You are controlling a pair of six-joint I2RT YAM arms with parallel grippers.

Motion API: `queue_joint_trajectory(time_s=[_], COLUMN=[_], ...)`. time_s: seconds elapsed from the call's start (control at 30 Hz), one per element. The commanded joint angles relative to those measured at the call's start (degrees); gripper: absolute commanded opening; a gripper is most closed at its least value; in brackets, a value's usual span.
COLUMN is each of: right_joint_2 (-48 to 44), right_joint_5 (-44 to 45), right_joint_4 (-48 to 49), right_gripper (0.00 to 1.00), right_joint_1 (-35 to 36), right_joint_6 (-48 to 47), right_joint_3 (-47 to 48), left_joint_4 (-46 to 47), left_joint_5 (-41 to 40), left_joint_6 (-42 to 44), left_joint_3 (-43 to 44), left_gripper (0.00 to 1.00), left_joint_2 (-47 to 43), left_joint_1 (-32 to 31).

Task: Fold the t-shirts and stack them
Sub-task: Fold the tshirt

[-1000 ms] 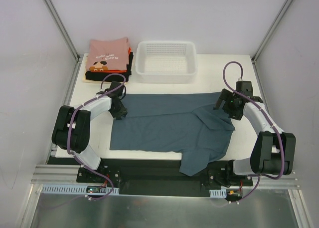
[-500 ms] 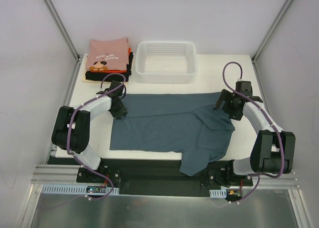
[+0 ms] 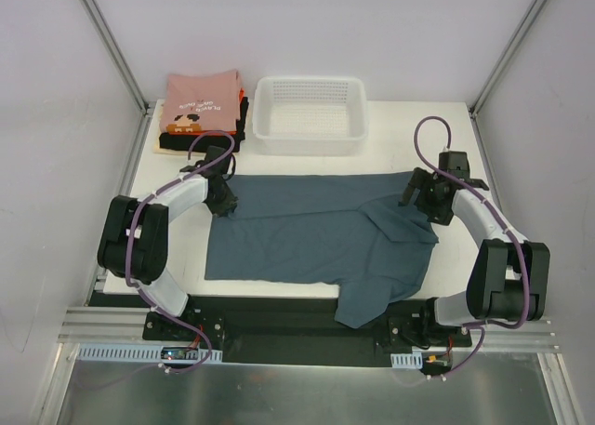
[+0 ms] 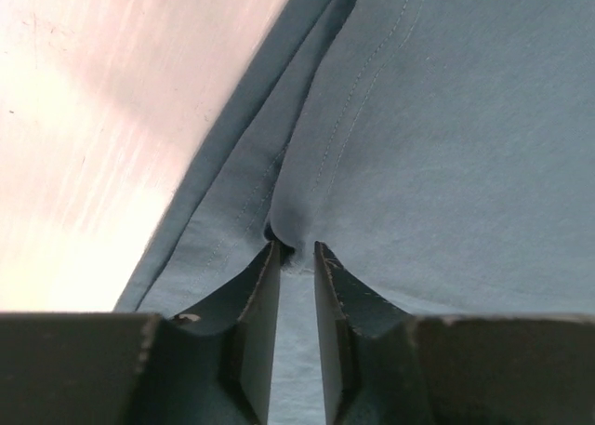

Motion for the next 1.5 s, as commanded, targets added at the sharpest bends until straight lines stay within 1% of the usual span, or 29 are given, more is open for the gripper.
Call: queue_joint_trajectory(time_s=[0.0,0.3,0.33,0.37,0.4,0.6,0.8,1.0,1.17,1.27,1.47], right_joint_2=[0.5,0.5,0.5,0.4,0.3,0.5,0.3,0.6,5.3,8.4,11.6], right_joint_5=[1.2,1.6,1.6,1.6,1.8,1.9,1.5,-0.2,-7.4,-7.5,-8.3], right_joint_4=[-0.9,-1.3,-1.4,-1.4,-1.4,-1.4,-1.2,-0.4,1.7,1.0,1.3], right_gripper=[0.98,0.98,0.98,0.98,0.98,0.98,0.98,0.98,0.98,0.98,0.98], right_joint_1=[0.0,0.1,0.0,0.0,0.1,0.0,0.1,0.1,1.1,1.8,4.1], right_joint_6=[-0.6,-0.8,-0.8,-0.8,-0.8,-0.9,-0.9,-1.1,-0.7,-0.2,-0.4], right_joint_3=[0.8,0.9,0.9,0.9,0.9,1.0,0.9,0.5,0.7,2.0,2.8], left_joint_4=[-0.7,-1.3,-1.6,-1.6,-1.8,-1.7,-1.8,-2.0,-2.3,-2.2,-2.2], left_joint_5=[-0.2,-0.7,-0.8,-0.9,-0.9,-1.7,-4.4,-7.1,-8.0,-8.7,-10.2], left_joint_6=[0.2,-0.5,-0.5,-0.6,-0.7,-0.4,2.4,5.3,6.9,8.0,13.9], left_joint_3=[1.7,-1.2,-1.3,-1.3,-1.3,0.2,5.9,12.8,16.3,18.3,27.2], left_gripper=[0.18,0.17,0.16,0.12,0.0,0.0,0.0,0.0,0.0,0.0,0.0], left_joint_2=[1.3,-0.3,-0.4,-0.4,-0.4,-0.9,-2.6,-1.8,-1.8,-1.7,1.0], left_joint_1=[0.2,0.2,0.2,0.2,0.2,0.2,0.2,0.3,0.3,0.3,0.3])
